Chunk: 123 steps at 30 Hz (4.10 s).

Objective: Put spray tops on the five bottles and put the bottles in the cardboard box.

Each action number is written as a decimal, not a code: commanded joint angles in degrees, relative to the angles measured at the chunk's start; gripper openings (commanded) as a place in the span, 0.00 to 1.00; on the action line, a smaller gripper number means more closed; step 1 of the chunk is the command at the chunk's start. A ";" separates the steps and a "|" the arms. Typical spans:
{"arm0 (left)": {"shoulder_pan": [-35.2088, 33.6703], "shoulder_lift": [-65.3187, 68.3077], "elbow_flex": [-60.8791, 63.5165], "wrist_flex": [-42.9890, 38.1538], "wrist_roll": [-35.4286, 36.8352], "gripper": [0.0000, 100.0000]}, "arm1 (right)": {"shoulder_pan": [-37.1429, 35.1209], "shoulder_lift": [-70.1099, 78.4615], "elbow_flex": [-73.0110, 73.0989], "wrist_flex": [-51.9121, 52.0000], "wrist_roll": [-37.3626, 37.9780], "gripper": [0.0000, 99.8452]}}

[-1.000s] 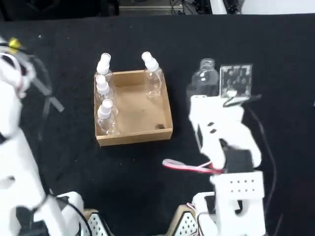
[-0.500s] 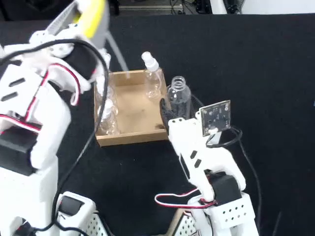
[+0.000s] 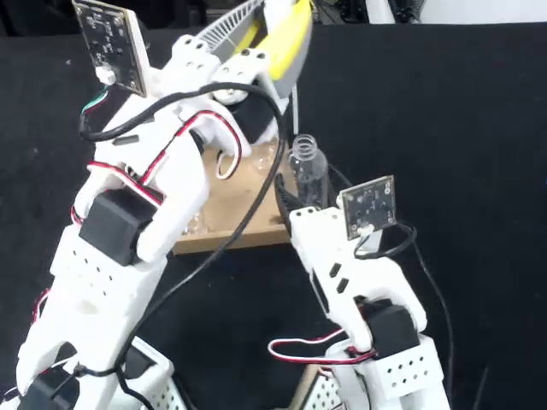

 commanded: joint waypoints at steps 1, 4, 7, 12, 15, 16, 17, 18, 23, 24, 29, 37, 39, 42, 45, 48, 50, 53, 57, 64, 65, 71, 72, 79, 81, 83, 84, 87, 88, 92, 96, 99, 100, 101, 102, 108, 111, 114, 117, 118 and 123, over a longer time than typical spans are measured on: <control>0.92 0.09 0.13 -2.11 -0.62 0.03 | -0.62 -1.71 -0.04 -2.02 0.62 0.01; 1.01 0.09 2.15 -2.20 -0.62 0.03 | -0.62 -1.71 -0.13 -2.11 0.62 0.01; 1.01 0.09 4.53 -2.29 -0.62 0.03 | -0.62 -1.71 -0.13 -2.11 0.62 0.01; 1.01 0.09 6.73 -2.29 2.90 0.03 | -0.62 -1.71 -0.13 -2.11 0.62 0.01; 1.01 0.09 7.16 -2.11 5.19 0.03 | -0.62 -1.71 -0.13 -2.11 0.62 0.01; 1.01 -0.09 7.96 -2.11 5.27 0.03 | -0.62 -1.71 -0.13 -2.11 0.62 0.01; 1.10 -0.53 9.01 -1.85 5.36 0.03 | -0.62 -1.71 -0.13 -2.11 0.62 0.01; 1.27 -0.62 10.24 -1.85 5.19 0.03 | -0.62 -1.71 -0.13 -2.11 0.62 0.01; 4.44 -0.70 12.97 2.90 4.13 0.05 | -0.53 -1.71 -0.13 -2.11 0.62 0.01; 5.23 -0.70 12.97 4.66 2.90 0.07 | -0.53 -1.71 -0.13 -2.11 0.62 0.01; 4.62 -2.11 12.97 11.34 2.20 0.25 | -0.53 -1.71 -0.04 -2.11 0.62 0.01; -0.84 -13.98 13.05 21.54 1.76 0.27 | -0.44 -1.71 0.84 -2.29 0.26 0.01; -3.91 -16.62 13.14 23.91 1.93 0.27 | -0.44 -1.71 0.84 -2.29 0.26 0.01; -11.03 -19.52 13.58 26.99 2.02 0.27 | -0.44 -1.71 0.92 -2.55 0.26 0.01; -20.62 -20.48 14.11 29.71 1.76 0.27 | -0.70 -1.63 0.92 -2.64 0.18 0.01; -32.40 -20.31 18.77 29.36 1.67 0.27 | -2.11 -1.19 1.54 -2.73 0.18 0.01; -39.25 -20.31 24.04 26.99 1.67 0.27 | -4.31 -1.19 2.95 -4.66 0.18 0.01; -46.81 -20.66 33.89 18.37 1.67 0.27 | -5.80 -1.19 7.87 -13.63 0.62 0.01; -50.42 -20.92 47.69 6.07 2.02 0.27 | -6.07 -1.45 16.48 -31.47 0.70 0.01; -50.07 -20.92 64.04 -8.88 2.11 0.27 | -6.15 -1.19 24.22 -46.07 0.26 0.01; -49.80 -20.92 65.54 -10.46 2.11 0.27 | -6.15 -1.10 24.22 -46.15 0.26 0.01; -50.07 -20.40 70.11 -14.77 2.11 0.27 | -6.15 -1.10 24.22 -46.77 0.26 0.01; -50.07 -20.40 70.64 -14.86 2.11 0.27 | -6.15 -1.10 24.22 -46.86 0.26 0.01; -50.07 -20.40 72.92 -14.86 2.20 0.27 | -8.09 -0.48 23.60 -51.60 0.26 0.01; -50.07 -20.48 73.71 -14.86 2.20 0.27 | -8.79 1.98 22.29 -51.25 0.26 0.01; -50.07 -20.48 74.07 -14.86 2.20 0.27 | -8.79 6.37 19.74 -52.22 0.26 0.01; -50.07 -20.40 74.24 -14.86 2.20 0.27 | -8.79 9.36 17.98 -52.92 0.26 0.01; -50.07 -20.57 74.95 -14.86 2.20 0.27 | -8.70 20.26 13.05 -55.38 -1.49 0.01; -50.07 -20.75 75.38 -14.86 2.20 0.27 | -8.53 23.78 12.09 -56.70 -3.08 0.01; -50.07 -20.75 75.91 -14.86 2.20 0.27 | -8.53 35.74 11.30 -65.32 -4.92 0.01; -50.07 -20.66 75.91 -14.86 2.20 0.27 | -7.12 45.85 11.30 -74.20 -3.25 0.01; -50.07 -20.57 75.91 -14.86 2.20 0.27 | -5.01 53.67 9.71 -79.12 -3.25 0.01; -50.07 -20.57 75.91 -14.86 2.20 0.27 | -4.84 56.22 9.01 -80.53 -3.25 0.01; -50.07 -20.57 75.91 -14.86 2.20 0.27 | -4.84 58.68 8.40 -81.93 -3.25 0.01; -50.07 -20.57 75.91 -14.86 2.20 0.27 | -4.84 60.97 7.87 -82.90 -3.25 0.01; -50.07 -20.40 75.91 -14.86 2.11 0.27 | -5.01 71.69 6.20 -90.64 -3.25 0.01; -50.07 -20.40 75.91 -14.86 2.11 0.27 | -4.92 75.38 6.11 -93.98 -3.25 0.01; -50.07 -20.40 75.91 -14.86 2.11 0.27 | -5.10 78.37 6.11 -96.35 -3.25 0.01; -50.07 -20.40 75.91 -14.86 2.02 0.27 | -5.01 80.57 6.29 -96.44 -3.25 0.01; -50.07 -20.40 75.91 -14.86 1.93 0.27 | -5.10 81.19 6.29 -96.44 -3.25 0.01; -50.07 -20.40 75.91 -14.86 1.85 0.27 | -5.10 81.98 6.20 -96.44 -3.25 0.01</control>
